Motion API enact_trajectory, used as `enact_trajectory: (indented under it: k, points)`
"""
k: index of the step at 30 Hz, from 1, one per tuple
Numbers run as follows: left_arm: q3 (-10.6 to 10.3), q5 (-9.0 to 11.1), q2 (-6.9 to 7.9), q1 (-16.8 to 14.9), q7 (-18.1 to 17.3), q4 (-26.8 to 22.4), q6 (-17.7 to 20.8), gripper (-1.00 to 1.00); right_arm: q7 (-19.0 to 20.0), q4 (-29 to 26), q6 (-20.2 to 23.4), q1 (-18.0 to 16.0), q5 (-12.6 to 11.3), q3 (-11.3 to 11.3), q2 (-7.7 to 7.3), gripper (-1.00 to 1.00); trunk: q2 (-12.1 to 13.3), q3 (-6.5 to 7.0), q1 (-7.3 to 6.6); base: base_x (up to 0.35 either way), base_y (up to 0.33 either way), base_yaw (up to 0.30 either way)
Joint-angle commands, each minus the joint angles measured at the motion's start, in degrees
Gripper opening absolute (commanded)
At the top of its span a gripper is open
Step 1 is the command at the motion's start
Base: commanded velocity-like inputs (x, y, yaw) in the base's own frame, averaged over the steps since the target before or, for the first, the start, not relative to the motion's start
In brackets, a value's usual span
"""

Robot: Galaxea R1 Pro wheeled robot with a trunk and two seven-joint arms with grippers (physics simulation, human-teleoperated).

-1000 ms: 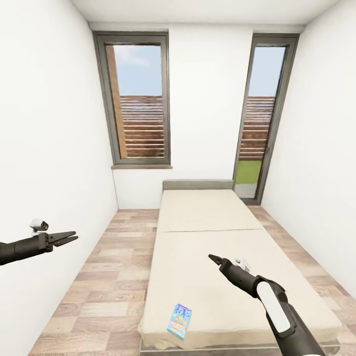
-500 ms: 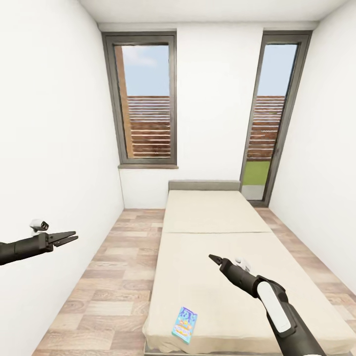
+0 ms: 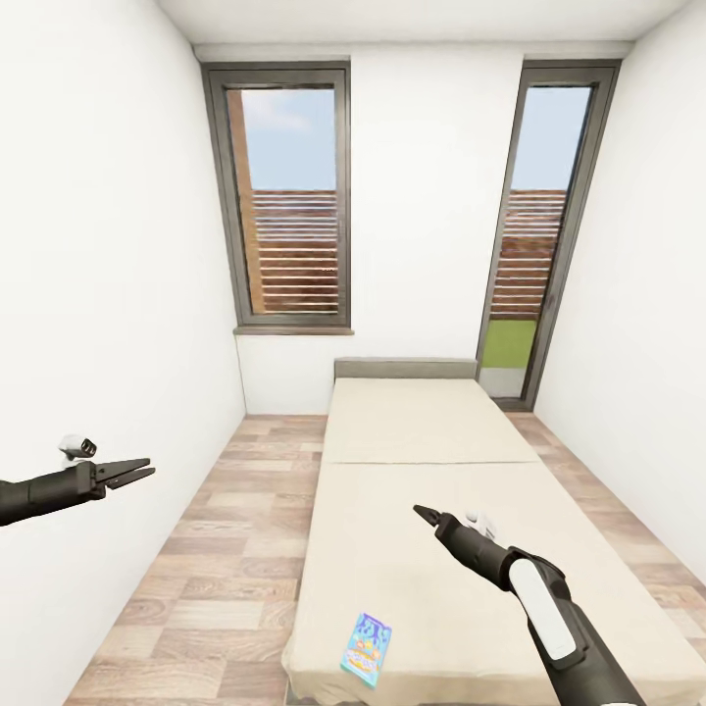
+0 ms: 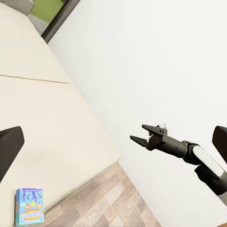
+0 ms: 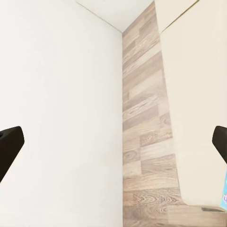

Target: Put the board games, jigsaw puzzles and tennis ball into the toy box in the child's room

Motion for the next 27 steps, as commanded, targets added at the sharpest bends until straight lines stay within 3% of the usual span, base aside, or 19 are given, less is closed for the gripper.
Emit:
enact_trajectory:
  k: [1, 27]
  points:
    - [0.0, 0.1, 0.01, 0.0, -0.2, 0.0, 0.6, 1.00, 0.2, 0.0, 0.3, 0.0, 0.0, -0.1, 0.02, 1.00, 0.0, -0.02, 0.03, 0.061, 0.000, 0.000]
    - [0.0, 0.1, 0.01, 0.0, -0.2, 0.0, 0.6, 1.00, -0.3, -4.1, 0.7, 0.2, -0.1, 0.0, 0.18, 1.00, 0.0, -0.02, 0.03, 0.004, 0.000, 0.000]
